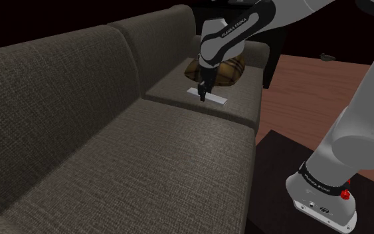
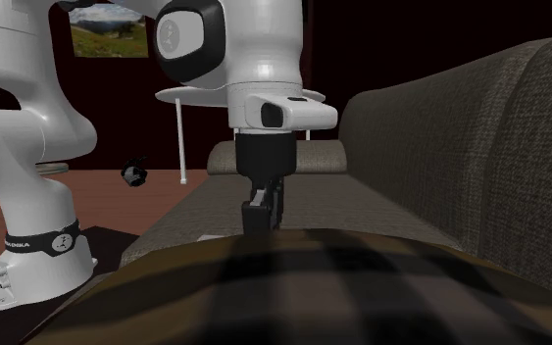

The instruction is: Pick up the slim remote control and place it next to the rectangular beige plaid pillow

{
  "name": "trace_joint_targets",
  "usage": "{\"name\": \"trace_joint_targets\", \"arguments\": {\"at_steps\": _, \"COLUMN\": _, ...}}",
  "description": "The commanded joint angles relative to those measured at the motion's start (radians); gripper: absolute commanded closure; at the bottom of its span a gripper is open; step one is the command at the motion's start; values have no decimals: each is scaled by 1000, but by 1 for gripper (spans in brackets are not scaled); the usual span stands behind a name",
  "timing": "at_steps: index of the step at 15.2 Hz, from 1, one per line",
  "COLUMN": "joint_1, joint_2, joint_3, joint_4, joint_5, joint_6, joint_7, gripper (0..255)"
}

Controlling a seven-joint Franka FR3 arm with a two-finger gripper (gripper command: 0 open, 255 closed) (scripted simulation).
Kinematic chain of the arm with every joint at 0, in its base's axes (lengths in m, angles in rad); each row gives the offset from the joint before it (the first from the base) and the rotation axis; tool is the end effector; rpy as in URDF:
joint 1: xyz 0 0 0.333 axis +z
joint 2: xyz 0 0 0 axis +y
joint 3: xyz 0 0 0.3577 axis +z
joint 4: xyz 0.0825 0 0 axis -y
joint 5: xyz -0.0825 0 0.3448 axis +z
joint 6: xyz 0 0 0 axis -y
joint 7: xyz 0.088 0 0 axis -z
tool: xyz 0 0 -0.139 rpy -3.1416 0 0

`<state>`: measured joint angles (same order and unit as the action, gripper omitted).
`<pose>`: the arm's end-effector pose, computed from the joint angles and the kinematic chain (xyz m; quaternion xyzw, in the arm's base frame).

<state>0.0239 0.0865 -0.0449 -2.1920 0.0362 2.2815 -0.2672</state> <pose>0.5171 -0.0088 0.3821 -0.9937 -0.1112 -0.0032 0.0114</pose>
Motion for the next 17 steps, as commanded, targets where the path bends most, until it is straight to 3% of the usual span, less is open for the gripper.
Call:
{"name": "trace_joint_targets", "arguments": {"at_steps": 1, "joint_1": 0, "joint_2": 6, "joint_3": 0, "joint_4": -6, "joint_5": 1, "joint_6": 13, "joint_7": -1, "gripper": 255}}
{"name": "trace_joint_targets", "arguments": {"at_steps": 7, "joint_1": 0, "joint_2": 6, "joint_3": 0, "joint_4": -6, "joint_5": 1, "joint_6": 13, "joint_7": -1, "gripper": 255}}
{"name": "trace_joint_targets", "arguments": {"at_steps": 8, "joint_1": 0, "joint_2": 6, "joint_3": 0, "joint_4": -6, "joint_5": 1, "joint_6": 13, "joint_7": -1, "gripper": 0}}
{"name": "trace_joint_targets", "arguments": {"at_steps": 13, "joint_1": 0, "joint_2": 6, "joint_3": 0, "joint_4": -6, "joint_5": 1, "joint_6": 13, "joint_7": -1, "gripper": 0}}
{"name": "trace_joint_targets", "arguments": {"at_steps": 17, "joint_1": -1, "joint_2": -61, "joint_3": -2, "joint_4": 49, "joint_5": -6, "joint_6": -109, "joint_7": 4, "gripper": 0}}
